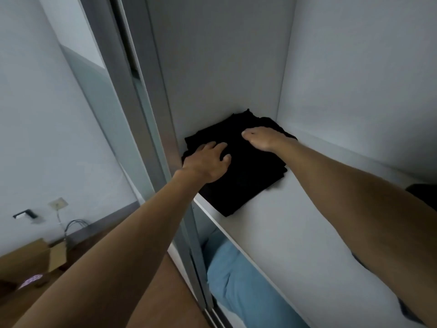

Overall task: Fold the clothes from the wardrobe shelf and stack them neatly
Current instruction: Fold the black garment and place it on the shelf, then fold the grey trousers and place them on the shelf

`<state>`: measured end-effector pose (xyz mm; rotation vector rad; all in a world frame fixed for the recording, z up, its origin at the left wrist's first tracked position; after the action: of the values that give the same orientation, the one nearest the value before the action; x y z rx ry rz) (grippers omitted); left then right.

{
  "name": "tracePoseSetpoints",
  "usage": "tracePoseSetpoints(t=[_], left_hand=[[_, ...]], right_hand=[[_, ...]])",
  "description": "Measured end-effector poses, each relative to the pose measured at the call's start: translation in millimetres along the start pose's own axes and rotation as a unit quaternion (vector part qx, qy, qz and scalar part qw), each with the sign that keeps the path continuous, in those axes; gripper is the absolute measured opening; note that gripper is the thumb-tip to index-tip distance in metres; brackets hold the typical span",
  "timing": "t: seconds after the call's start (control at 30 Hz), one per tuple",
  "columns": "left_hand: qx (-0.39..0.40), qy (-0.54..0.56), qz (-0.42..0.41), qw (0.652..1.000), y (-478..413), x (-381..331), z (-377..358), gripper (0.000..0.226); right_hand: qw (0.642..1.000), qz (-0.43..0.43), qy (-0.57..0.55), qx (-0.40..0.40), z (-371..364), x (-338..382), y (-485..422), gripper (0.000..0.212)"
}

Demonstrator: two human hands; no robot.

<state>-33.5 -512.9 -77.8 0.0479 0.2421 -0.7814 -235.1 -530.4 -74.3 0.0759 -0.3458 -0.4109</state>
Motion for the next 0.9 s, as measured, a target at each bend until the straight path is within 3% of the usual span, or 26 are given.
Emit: tracePoseSetpoints(t=[0.1,0.17,0.3,0.37,0.53,0.67,0.73,0.8,0.87,0.9], left_hand=[[0.032,-0.007,0.025,0.999,-6,3,-1,0.056],[0.007,-0.03,0.026,0.999,-6,-10,9,0.053],[-0.163,0.03,-0.137,0.977,-2,-63,15,0.035],[-0.188,0.116,-0.219,0.95,-4,-96,5,0.028],[-0.048,0.272,-0.311,0.909,-21,-185,-48,0.019],[0.037,0.308,-0.388,0.868,-21,-261,-83,0.018],[0.095,0.308,-0.417,0.85,-16,-293,-101,0.034],[0.173,0.281,-0.438,0.836,-8,-315,-120,0.067],[0.191,0.171,-0.46,0.85,-6,-325,-136,0.09],[0.175,0.124,-0.468,0.857,-6,-327,-142,0.091]], right_hand=[[1.0,-0.01,0.01,-0.001,-3,-5,-6,0.055],[0.998,0.011,-0.064,-0.022,2,-7,6,0.048],[0.956,0.011,-0.259,-0.136,27,-39,51,0.032],[0.931,-0.033,-0.309,-0.192,45,-77,84,0.03],[0.891,-0.195,-0.288,-0.293,70,-192,208,0.023],[0.882,-0.355,-0.16,-0.264,52,-268,326,0.019],[0.861,-0.445,-0.134,-0.205,33,-293,372,0.037],[0.83,-0.514,-0.158,-0.149,10,-305,408,0.059],[0.806,-0.553,-0.182,-0.108,-15,-307,431,0.068],[0.801,-0.564,-0.178,-0.099,-26,-308,439,0.071]])
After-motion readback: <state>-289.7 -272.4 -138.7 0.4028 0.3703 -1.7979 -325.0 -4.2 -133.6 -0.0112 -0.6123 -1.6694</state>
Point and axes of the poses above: each hand's wrist, its own y-axis away from the middle knuckle, its own z-axis out of the back of the hand, x = y × z, the point moved 3 cm from there along -y, towards the middle knuckle, and after that the axes turned 13 degrees about -z, right-handed, at the moved point
